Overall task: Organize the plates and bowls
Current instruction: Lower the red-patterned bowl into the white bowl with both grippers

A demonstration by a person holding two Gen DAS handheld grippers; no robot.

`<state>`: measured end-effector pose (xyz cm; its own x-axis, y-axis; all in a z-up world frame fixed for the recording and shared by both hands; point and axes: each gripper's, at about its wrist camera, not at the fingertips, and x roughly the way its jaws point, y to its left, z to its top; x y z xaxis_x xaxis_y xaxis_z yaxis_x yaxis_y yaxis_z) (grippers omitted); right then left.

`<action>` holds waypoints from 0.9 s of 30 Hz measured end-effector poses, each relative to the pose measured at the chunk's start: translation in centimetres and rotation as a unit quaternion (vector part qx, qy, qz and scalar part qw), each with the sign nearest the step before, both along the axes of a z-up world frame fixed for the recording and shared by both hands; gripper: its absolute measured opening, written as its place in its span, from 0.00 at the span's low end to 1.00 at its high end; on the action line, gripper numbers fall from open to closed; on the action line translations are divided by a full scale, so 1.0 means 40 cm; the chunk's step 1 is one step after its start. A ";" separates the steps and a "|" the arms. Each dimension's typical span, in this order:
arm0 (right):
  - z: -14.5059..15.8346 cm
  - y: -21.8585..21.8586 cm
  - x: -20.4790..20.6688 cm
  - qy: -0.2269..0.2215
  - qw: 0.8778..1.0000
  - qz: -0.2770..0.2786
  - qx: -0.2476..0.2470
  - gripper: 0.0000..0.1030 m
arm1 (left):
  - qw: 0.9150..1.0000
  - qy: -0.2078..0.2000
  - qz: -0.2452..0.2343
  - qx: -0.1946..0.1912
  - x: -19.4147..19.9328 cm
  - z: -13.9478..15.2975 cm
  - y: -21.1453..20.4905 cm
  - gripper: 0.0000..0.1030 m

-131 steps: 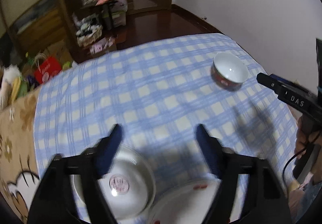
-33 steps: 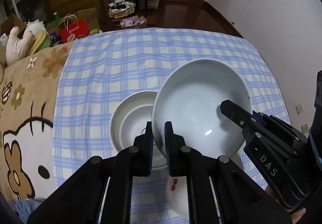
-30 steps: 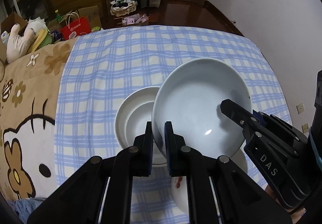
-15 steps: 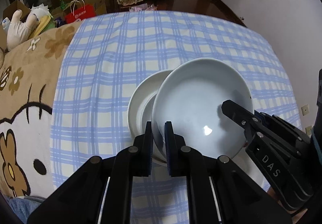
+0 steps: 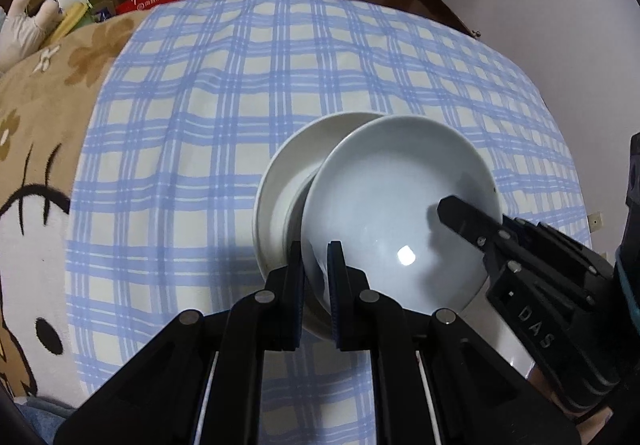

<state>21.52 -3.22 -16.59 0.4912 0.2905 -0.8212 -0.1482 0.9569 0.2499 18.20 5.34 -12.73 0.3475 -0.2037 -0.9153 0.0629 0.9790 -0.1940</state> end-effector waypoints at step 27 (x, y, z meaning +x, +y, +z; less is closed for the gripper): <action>0.040 -0.044 -0.029 -0.014 0.999 -0.021 0.026 0.12 | 0.999 -0.048 -0.002 0.017 -0.034 0.054 0.041 0.20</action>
<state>20.37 -4.99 -14.98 0.5262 0.3106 -0.7916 -0.1156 0.9484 0.2952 16.84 6.98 -10.58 0.4329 -0.1747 -0.8844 0.0841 0.9846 -0.1533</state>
